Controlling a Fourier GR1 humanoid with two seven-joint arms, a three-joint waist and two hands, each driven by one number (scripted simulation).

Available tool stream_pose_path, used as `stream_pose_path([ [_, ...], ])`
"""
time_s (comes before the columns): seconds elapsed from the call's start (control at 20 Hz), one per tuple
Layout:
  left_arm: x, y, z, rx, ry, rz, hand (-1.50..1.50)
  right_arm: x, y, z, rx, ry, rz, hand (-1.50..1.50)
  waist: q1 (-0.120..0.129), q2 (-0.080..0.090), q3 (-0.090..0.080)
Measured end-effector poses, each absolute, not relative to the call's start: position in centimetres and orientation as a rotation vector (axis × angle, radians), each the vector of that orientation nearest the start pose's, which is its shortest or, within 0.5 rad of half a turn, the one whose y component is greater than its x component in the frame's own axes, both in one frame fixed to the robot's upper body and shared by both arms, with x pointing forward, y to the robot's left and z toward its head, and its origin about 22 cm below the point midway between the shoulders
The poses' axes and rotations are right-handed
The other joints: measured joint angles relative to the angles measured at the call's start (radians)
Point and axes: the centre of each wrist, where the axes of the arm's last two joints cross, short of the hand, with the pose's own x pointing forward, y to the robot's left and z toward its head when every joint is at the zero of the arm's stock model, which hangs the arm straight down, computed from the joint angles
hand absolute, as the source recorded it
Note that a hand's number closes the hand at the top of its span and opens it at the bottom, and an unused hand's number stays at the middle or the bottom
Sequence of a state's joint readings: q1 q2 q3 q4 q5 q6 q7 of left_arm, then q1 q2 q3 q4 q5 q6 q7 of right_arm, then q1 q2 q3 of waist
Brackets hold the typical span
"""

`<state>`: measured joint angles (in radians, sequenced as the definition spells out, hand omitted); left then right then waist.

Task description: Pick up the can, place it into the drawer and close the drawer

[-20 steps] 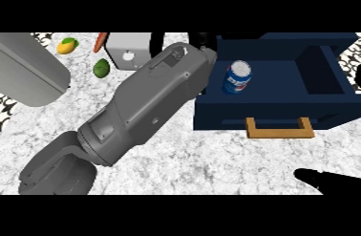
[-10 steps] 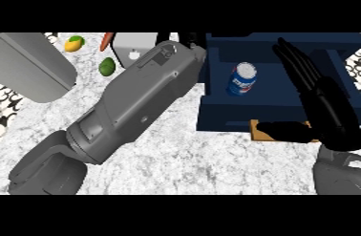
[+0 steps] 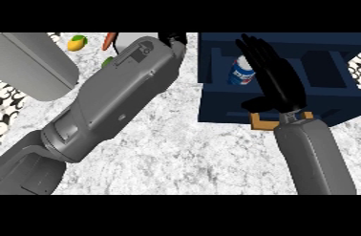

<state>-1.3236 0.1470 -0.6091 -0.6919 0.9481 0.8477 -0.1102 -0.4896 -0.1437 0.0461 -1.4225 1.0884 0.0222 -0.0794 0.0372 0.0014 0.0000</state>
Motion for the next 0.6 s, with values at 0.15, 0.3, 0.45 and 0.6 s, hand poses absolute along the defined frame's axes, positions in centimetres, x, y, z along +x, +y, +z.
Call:
stream_pose_path([
  [0.15,42.0,3.5,20.3,0.035,-1.703,0.170,-1.50,35.9,-18.8,8.5,-0.999,-1.732,1.126,-1.50,0.002,0.001,0.000],
  [0.3,42.0,4.9,20.7,0.046,-1.704,0.171,-1.50,37.4,-18.9,7.0,-1.025,-1.698,1.135,-1.50,0.004,0.001,0.001],
  [0.45,42.0,6.5,21.0,0.055,-1.699,0.178,-1.50,38.6,-18.9,6.1,-1.088,-1.684,1.168,-1.50,0.006,-0.004,-0.005],
  [0.6,41.7,7.4,20.7,0.055,-1.703,0.173,-1.50,39.9,-19.0,5.7,-1.141,-1.676,1.164,-1.50,0.012,-0.006,-0.010],
])
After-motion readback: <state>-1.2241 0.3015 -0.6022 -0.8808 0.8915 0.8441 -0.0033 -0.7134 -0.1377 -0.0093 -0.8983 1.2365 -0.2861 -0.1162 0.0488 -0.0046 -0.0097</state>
